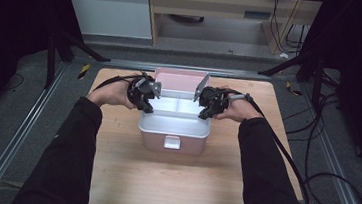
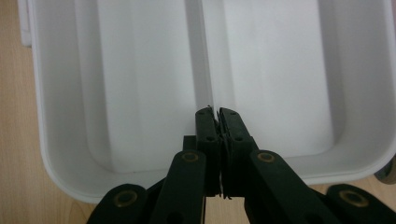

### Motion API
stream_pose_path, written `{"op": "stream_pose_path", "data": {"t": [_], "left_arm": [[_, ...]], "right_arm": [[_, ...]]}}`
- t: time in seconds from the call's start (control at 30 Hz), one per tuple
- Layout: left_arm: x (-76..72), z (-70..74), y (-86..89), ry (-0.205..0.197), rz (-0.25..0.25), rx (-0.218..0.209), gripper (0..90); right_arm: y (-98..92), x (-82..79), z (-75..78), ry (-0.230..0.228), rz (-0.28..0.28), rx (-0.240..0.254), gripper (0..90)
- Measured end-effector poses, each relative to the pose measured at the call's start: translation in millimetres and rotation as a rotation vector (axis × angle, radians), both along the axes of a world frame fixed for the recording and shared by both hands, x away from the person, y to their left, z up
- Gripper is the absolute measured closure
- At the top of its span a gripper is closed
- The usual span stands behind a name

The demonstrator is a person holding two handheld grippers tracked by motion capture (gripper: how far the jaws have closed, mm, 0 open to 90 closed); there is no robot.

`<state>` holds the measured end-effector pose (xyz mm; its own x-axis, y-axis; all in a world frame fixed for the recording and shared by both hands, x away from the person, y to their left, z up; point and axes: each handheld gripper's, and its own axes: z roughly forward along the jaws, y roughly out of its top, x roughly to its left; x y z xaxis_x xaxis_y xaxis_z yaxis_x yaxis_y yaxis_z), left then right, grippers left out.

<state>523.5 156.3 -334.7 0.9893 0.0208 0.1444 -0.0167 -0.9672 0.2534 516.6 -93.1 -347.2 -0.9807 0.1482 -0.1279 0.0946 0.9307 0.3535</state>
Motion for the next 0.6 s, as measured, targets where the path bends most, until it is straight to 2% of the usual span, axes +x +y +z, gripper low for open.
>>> {"op": "stream_pose_path", "data": {"t": [0.2,0.3,0.33,0.37,0.53,0.6], "left_arm": [[-20.1,27.0,-3.6,-0.048,-0.029,0.005,88.0],[-33.0,35.9,-4.7,-0.039,-0.022,0.001,88.1],[-43.9,41.8,-5.9,-0.013,0.006,0.002,87.5],[-43.9,41.8,-5.9,-0.013,0.006,0.002,87.3],[-73.6,47.3,-7.2,-0.035,-0.019,-0.003,87.3],[-87.6,46.4,-6.8,-0.024,-0.033,-0.008,87.7]], "right_arm": [[-6.3,-14.5,23.9,-0.031,0.018,0.024,88.2],[-8.5,-28.3,34.7,-0.041,0.035,0.028,88.5],[-9.0,-38.9,40.8,-0.04,0.051,0.024,88.7],[-9.0,-38.9,40.8,-0.04,0.051,0.024,88.7],[-9.4,-66.6,51.5,-0.032,0.065,0.007,89.4],[-9.3,-79.0,54.2,-0.024,0.073,-0.005,89.6]]}}
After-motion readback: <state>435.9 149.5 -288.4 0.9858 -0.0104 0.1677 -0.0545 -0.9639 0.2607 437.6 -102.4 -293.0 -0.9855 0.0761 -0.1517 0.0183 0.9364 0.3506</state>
